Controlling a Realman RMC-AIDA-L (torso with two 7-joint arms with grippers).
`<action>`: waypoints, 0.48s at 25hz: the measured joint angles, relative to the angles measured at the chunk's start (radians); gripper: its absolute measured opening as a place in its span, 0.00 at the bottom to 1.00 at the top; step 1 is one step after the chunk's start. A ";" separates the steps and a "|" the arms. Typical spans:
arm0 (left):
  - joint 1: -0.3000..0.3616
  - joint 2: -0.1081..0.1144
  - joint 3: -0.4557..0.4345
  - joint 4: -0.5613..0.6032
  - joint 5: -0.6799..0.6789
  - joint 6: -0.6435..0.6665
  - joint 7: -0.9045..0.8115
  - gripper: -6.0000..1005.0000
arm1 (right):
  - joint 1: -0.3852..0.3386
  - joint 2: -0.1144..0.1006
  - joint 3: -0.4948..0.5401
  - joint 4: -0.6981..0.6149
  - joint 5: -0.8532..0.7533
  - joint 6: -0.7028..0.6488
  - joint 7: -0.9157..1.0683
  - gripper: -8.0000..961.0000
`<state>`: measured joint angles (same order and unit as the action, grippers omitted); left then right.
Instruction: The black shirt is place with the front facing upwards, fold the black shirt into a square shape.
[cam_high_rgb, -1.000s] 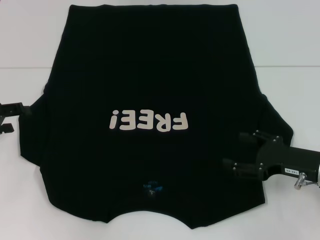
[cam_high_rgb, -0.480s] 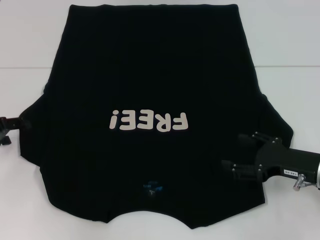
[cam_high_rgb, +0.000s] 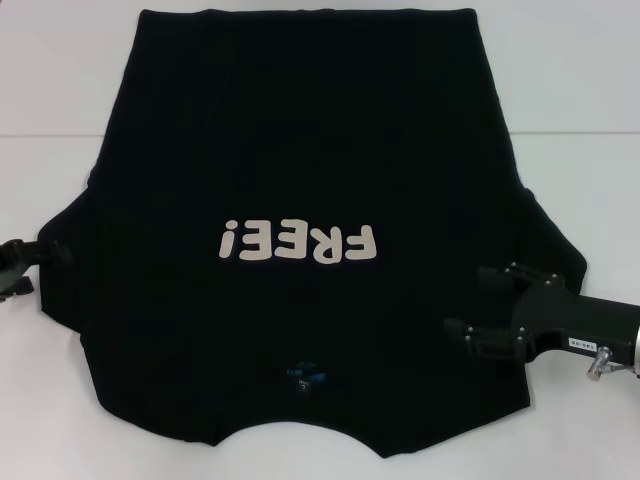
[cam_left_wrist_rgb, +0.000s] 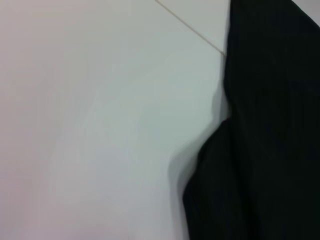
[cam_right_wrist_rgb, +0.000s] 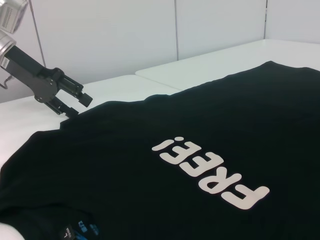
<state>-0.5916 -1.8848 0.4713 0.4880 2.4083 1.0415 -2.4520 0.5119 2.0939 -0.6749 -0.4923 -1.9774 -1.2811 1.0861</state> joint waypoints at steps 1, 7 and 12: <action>0.000 -0.001 0.000 0.000 -0.001 0.002 0.000 0.84 | 0.000 0.000 0.000 0.000 0.000 0.000 0.000 0.95; -0.006 -0.004 0.001 -0.003 -0.003 0.021 -0.002 0.84 | 0.000 0.000 -0.001 0.000 0.000 -0.002 0.000 0.95; -0.008 -0.007 0.001 -0.003 -0.005 0.022 -0.002 0.84 | 0.000 0.000 -0.001 0.000 0.000 -0.004 0.000 0.95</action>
<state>-0.5998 -1.8916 0.4726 0.4846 2.4037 1.0633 -2.4541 0.5124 2.0938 -0.6757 -0.4923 -1.9772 -1.2852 1.0861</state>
